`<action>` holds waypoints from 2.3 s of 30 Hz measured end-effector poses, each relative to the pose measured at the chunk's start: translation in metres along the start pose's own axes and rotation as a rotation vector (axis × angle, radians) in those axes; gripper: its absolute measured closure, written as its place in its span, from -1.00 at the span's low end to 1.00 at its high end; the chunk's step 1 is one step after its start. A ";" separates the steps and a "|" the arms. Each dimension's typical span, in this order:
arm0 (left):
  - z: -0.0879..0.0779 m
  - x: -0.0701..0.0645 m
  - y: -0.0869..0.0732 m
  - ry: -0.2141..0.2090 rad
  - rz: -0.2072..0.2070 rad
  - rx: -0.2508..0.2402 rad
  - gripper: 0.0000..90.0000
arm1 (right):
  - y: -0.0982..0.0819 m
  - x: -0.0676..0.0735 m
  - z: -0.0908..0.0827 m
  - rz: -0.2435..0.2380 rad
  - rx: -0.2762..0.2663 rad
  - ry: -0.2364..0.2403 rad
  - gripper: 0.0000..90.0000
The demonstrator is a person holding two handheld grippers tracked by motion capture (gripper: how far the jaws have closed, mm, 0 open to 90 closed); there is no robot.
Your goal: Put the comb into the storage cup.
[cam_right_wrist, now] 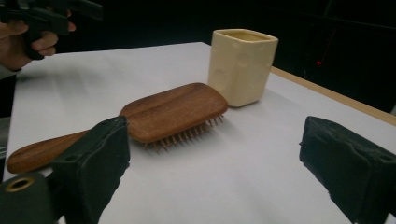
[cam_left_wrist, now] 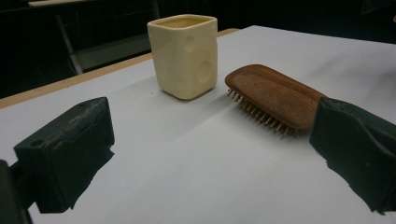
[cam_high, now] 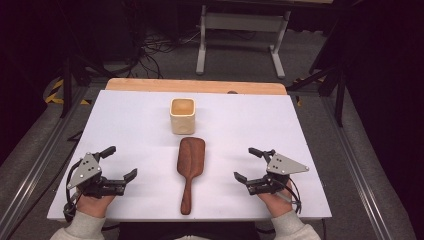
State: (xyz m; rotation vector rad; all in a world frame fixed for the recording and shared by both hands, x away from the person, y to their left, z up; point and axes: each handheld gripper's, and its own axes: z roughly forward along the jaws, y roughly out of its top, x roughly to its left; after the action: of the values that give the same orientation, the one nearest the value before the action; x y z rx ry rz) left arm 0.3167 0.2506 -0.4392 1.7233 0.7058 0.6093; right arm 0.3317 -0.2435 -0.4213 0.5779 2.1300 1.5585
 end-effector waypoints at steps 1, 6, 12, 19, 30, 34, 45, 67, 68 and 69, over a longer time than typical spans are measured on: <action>0.000 0.000 0.000 0.001 0.000 0.004 -0.98 | 0.004 0.001 0.004 -0.007 0.003 0.021 -0.72; 0.000 0.000 0.000 0.002 -0.001 0.001 -0.98 | 0.012 0.005 0.015 -0.009 0.016 0.072 -0.63; -0.001 0.001 0.000 0.003 -0.005 0.003 -0.98 | 0.025 0.014 0.038 -0.029 0.029 0.131 -0.55; -0.001 0.002 0.000 0.003 -0.004 0.001 -0.98 | 0.035 0.023 0.058 -0.050 0.048 0.196 -0.48; -0.001 0.004 -0.002 0.004 -0.001 0.010 -0.98 | 0.046 0.033 0.078 -0.083 0.057 0.250 -0.37; 0.000 0.004 -0.002 0.005 0.002 0.011 -0.98 | 0.048 0.036 0.083 -0.089 0.067 0.267 -0.34; -0.001 0.003 -0.002 0.006 0.007 0.012 -0.98 | 0.055 0.050 0.106 -0.109 0.116 0.356 0.09; -0.001 0.005 -0.002 0.008 0.005 0.010 -0.97 | 0.057 0.071 0.136 -0.170 0.382 0.445 1.00; -0.001 0.005 -0.002 0.009 0.006 0.013 -0.97 | 0.057 0.072 0.137 -0.176 0.393 0.445 1.00; -0.001 0.005 -0.002 0.009 0.005 0.010 -0.97 | 0.056 0.073 0.139 -0.182 0.407 0.448 1.00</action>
State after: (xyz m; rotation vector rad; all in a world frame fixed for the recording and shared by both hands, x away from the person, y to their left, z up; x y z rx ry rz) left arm 0.3190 0.2553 -0.4411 1.7336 0.7121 0.6185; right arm 0.3557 -0.0789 -0.4129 0.1498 2.7790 1.2438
